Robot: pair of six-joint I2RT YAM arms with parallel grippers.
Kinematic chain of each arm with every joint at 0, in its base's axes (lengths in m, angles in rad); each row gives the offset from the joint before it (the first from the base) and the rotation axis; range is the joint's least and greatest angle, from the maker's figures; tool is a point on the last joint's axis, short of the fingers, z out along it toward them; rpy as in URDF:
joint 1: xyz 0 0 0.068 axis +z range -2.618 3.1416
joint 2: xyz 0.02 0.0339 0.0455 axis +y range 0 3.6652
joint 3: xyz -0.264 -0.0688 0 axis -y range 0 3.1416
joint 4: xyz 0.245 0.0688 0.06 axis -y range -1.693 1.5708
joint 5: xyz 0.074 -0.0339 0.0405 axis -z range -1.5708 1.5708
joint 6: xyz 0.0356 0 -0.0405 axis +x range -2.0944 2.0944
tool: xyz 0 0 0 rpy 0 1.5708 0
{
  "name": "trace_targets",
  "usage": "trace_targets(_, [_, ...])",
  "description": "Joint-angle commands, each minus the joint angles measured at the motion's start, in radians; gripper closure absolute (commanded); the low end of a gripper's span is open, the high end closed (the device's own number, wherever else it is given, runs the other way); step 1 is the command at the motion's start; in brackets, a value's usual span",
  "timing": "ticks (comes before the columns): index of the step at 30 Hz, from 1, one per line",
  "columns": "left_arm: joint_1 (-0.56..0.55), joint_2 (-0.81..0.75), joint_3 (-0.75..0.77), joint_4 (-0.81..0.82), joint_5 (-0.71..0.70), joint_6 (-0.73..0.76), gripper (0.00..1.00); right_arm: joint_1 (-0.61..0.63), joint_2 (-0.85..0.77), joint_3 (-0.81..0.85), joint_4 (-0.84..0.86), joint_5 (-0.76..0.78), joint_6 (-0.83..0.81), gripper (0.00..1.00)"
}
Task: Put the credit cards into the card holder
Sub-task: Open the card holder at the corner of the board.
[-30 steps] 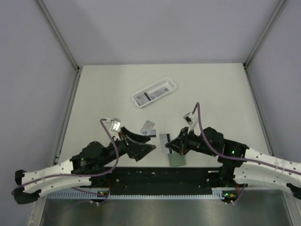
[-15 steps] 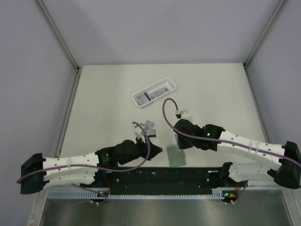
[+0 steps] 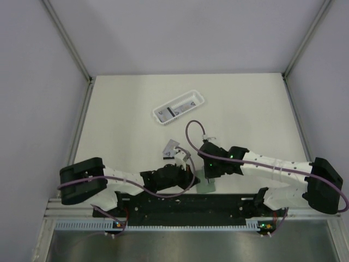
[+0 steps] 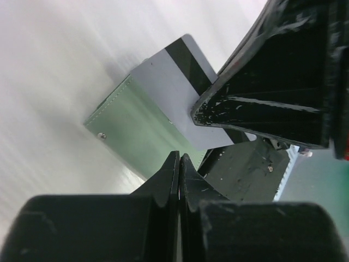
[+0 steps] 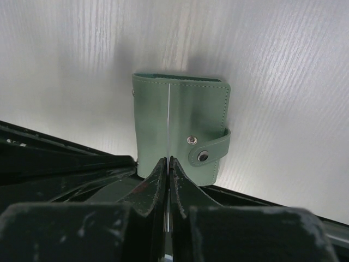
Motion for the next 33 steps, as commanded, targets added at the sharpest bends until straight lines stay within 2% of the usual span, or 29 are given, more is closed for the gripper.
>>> trace_targets(1, [-0.004,0.120,0.075,0.159,0.065,0.014,1.00,-0.016,0.005,-0.014,0.041,-0.015,0.018,1.00])
trace_targets(8, [-0.004,0.227,0.078,0.173,0.105,-0.021,1.00,-0.019,0.003,-0.032,-0.002,0.016,0.026,1.00])
trace_targets(19, [-0.004,0.223,0.019,0.204,0.092,-0.044,1.00,-0.019,-0.010,-0.011,-0.146,0.121,0.030,1.00])
trace_targets(33, [-0.004,0.159,-0.029,0.193,0.076,-0.056,1.00,-0.019,-0.021,-0.090,-0.078,0.085,0.044,1.00])
